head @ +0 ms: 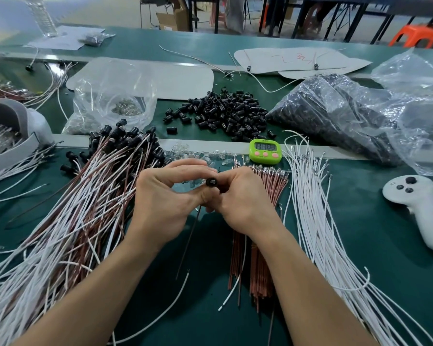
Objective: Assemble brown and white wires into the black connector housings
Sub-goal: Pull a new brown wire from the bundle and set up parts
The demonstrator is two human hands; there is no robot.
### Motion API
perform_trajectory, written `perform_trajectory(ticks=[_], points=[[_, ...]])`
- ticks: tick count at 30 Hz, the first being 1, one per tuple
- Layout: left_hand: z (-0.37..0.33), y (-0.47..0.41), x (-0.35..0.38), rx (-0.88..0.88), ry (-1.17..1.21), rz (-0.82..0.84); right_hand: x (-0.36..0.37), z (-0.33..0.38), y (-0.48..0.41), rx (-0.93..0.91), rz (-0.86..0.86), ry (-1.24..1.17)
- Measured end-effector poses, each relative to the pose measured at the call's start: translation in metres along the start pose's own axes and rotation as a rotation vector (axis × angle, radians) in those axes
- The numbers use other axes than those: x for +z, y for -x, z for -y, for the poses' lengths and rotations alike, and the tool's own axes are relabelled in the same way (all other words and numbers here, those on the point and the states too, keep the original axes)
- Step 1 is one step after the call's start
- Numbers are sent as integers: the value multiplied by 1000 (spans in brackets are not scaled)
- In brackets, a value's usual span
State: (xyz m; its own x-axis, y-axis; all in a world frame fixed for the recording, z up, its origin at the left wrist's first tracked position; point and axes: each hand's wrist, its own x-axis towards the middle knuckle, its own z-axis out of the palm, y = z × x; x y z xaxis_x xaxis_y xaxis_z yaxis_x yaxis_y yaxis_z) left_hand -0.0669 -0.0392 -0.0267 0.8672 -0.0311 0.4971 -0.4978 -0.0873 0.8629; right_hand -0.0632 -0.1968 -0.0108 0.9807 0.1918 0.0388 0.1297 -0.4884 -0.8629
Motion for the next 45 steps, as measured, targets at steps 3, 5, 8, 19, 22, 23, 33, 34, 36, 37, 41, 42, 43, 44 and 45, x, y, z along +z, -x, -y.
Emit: perform_trajectory(ticks=[3,5,8,19,22,23,33,34,36,37,41,42,43,44,45], points=[[-1,0,1,5,-7,-2,-1,-1,-1,-13,4,13],[-1,0,1,8,-14,-1,-1,-1,-2,-15,13,8],[0,0,0,6,-13,2,-1,-2,-1,-12,5,22],[1,1,0,14,-19,1,2,-7,-3,-58,-43,30],[0,1,0,17,-11,4,2,-8,-3,-59,-48,57],[0,1,-1,20,-10,6,2,-8,-3,-57,-49,57],[-1,1,0,16,7,-11,4,-4,-1,-11,-38,93],[-1,1,0,14,7,-13,4,-5,-1,-11,-35,97],[-1,1,0,11,7,-18,4,-4,0,-17,-32,97],[-1,1,0,5,7,-26,3,-4,0,-31,-32,97],[-1,1,3,-143,80,-109,1,-4,-2,-57,-65,46],[-1,0,4,-186,111,-138,-1,-3,-2,-26,-83,-10],[-1,-1,4,-219,132,-166,-5,-2,-3,10,-110,-81],[1,-2,3,-247,139,-190,-11,0,-4,38,-158,-113],[2,-3,2,-275,139,-209,-20,1,-5,50,-215,-109]])
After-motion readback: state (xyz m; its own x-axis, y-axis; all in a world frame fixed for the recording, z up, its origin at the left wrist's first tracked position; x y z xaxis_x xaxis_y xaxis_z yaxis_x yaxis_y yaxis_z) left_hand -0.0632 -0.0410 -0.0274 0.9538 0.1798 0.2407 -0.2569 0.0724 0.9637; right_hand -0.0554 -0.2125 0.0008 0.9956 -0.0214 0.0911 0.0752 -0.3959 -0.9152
